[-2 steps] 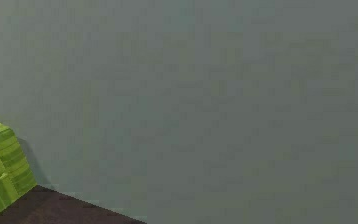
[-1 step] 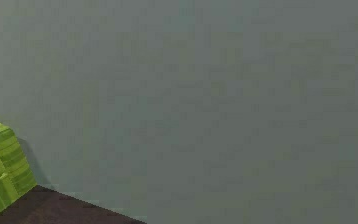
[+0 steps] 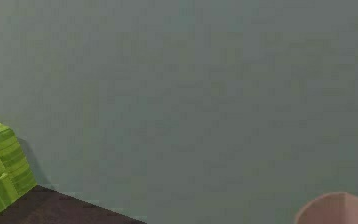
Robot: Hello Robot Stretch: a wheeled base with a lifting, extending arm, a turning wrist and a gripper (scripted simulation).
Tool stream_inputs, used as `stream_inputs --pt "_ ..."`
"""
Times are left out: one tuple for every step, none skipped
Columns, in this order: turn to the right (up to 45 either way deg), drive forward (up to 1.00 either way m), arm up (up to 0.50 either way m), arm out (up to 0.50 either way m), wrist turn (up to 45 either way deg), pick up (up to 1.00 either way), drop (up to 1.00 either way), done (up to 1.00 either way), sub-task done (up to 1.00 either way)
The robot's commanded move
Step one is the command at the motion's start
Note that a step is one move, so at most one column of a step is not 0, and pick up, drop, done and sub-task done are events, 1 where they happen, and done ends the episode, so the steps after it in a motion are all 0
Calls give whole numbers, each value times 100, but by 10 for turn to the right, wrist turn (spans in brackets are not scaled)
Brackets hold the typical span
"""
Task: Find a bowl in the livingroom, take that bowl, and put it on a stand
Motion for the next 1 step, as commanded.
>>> stream_inputs --pt "0 0 0 0 -120 0 0 0 0"
